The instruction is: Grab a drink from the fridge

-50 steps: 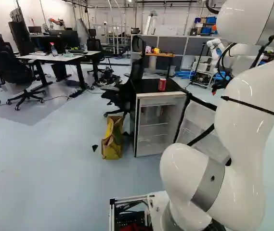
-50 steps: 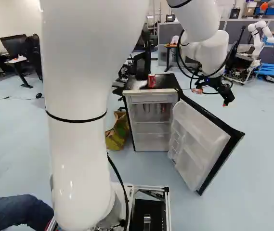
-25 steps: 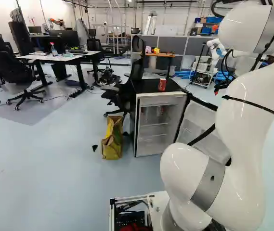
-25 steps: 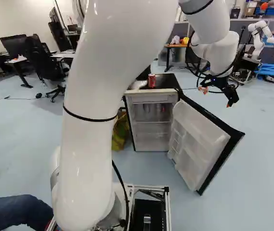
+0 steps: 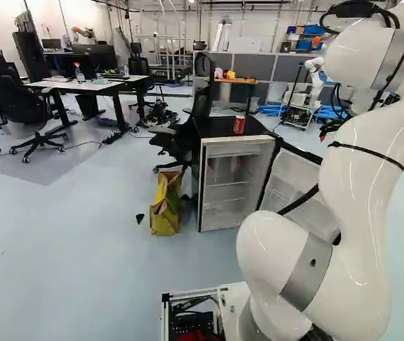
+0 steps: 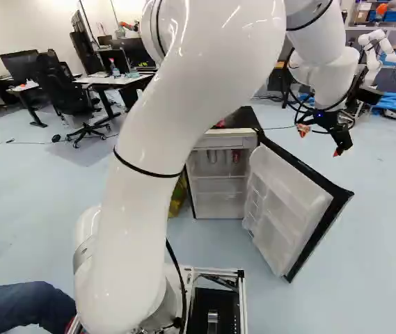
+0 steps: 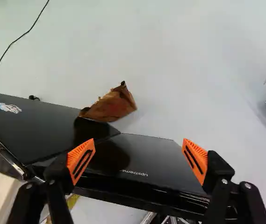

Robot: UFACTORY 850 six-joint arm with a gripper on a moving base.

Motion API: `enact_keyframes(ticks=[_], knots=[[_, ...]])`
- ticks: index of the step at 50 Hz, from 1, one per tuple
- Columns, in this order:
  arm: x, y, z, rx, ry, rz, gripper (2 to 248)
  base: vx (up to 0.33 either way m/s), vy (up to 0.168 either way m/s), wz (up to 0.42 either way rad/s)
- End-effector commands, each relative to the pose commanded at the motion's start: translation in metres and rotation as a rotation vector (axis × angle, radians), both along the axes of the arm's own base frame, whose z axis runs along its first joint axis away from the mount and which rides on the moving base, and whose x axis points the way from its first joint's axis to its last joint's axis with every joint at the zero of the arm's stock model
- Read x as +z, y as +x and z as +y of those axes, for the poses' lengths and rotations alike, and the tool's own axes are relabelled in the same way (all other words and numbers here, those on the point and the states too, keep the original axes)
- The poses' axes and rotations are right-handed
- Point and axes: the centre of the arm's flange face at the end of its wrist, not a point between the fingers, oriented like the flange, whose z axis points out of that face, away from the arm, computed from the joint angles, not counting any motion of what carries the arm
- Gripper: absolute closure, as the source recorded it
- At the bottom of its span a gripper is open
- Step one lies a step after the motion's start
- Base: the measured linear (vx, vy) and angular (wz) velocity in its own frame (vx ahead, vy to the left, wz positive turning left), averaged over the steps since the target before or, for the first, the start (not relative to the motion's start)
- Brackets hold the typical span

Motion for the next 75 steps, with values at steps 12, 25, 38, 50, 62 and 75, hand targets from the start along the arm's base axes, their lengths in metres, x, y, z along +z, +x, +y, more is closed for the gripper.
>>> enact_keyframes(ticks=[12, 25, 38, 50, 62, 75], knots=[[-0.016, 0.005, -0.012, -0.003, 0.022, 0.015, 3, 0.0, 0.0, 0.0], [-0.034, 0.008, -0.015, -0.003, 0.039, 0.03, 3, 0.0, 0.0, 0.0], [-0.053, 0.01, -0.019, -0.003, 0.057, 0.044, 3, 0.0, 0.0, 0.0], [-0.07, 0.013, -0.022, -0.003, 0.073, 0.057, 3, 0.0, 0.0, 0.0], [-0.085, 0.015, -0.025, -0.003, 0.085, 0.067, 3, 0.0, 0.0, 0.0], [-0.085, 0.015, -0.025, -0.003, 0.085, 0.067, 3, 0.0, 0.0, 0.0]])
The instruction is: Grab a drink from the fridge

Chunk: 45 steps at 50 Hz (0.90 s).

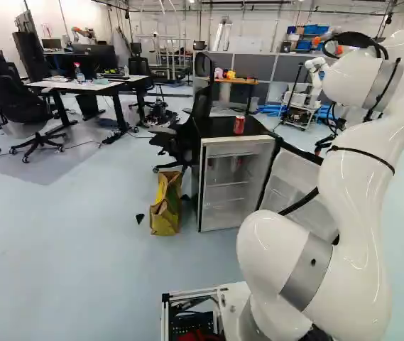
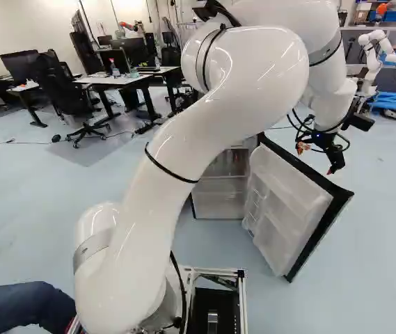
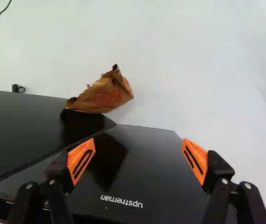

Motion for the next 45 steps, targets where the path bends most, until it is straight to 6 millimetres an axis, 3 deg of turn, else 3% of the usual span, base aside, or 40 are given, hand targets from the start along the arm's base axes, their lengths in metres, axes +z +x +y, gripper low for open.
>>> enact_keyframes(ticks=[22, 45], knots=[[0.0, -0.008, 0.002, -0.006, 0.007, 0.006, 3, 0.0, 0.0, 0.0], [0.002, -0.032, 0.015, -0.023, 0.031, 0.025, 3, 0.0, 0.0, 0.0]])
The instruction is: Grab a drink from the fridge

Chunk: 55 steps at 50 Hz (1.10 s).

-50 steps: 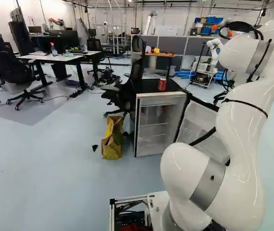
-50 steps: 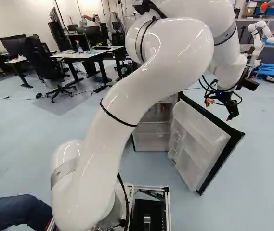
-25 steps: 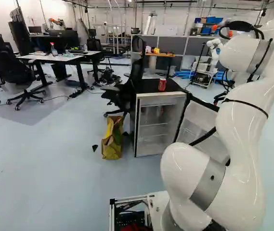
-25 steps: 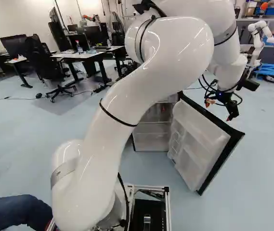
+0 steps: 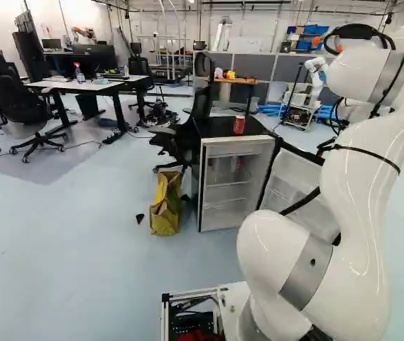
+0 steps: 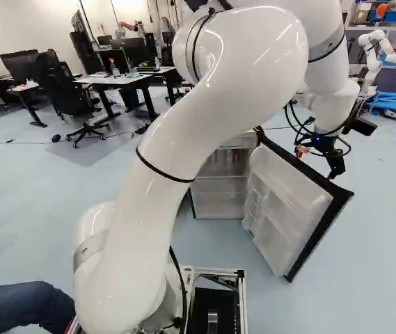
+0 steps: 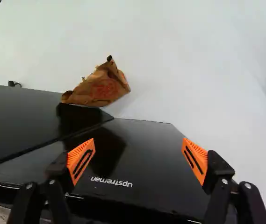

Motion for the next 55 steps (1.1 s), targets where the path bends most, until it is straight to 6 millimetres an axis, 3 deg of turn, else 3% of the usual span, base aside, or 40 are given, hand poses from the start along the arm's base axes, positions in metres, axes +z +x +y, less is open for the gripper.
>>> enact_keyframes(ticks=[55], knots=[[0.002, -0.035, 0.057, 0.011, 0.058, 0.045, 3, 0.0, 0.0, 0.0]])
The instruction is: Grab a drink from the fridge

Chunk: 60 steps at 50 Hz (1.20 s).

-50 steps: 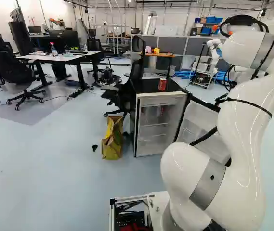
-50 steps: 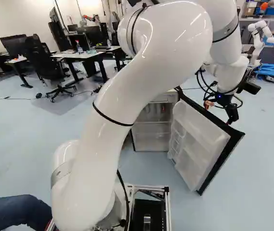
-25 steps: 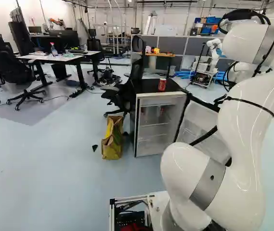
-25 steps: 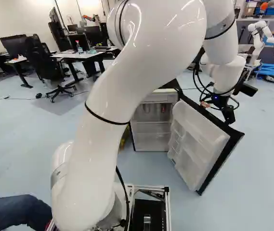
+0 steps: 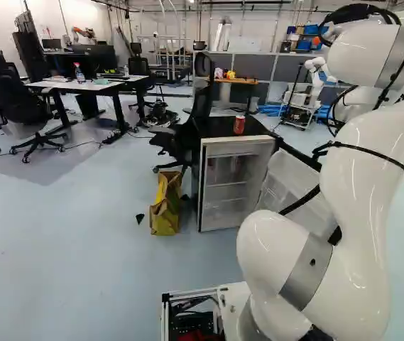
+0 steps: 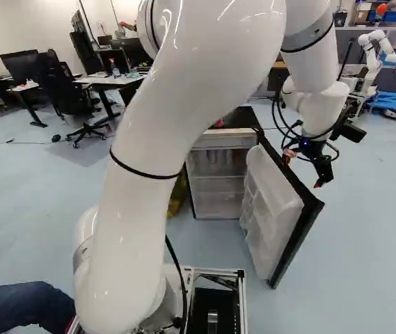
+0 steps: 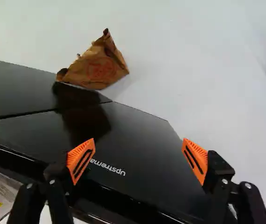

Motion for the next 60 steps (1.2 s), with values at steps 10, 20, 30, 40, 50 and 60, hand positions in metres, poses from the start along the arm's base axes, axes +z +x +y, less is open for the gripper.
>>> enact_keyframes(ticks=[10, 20, 30, 40, 50, 60], knots=[[0.0, -0.006, 0.012, 0.004, 0.01, 0.008, 3, 0.0, 0.0, 0.0], [0.0, -0.013, 0.024, 0.008, 0.02, 0.016, 3, 0.0, 0.0, 0.0], [0.001, -0.017, 0.037, 0.017, 0.029, 0.023, 3, 0.0, 0.0, 0.0], [0.001, -0.02, 0.051, 0.028, 0.038, 0.031, 3, 0.0, 0.0, 0.0], [0.001, -0.023, 0.066, 0.041, 0.046, 0.038, 3, 0.0, 0.0, 0.0], [0.001, -0.026, 0.081, 0.054, 0.054, 0.045, 3, 0.0, 0.0, 0.0]])
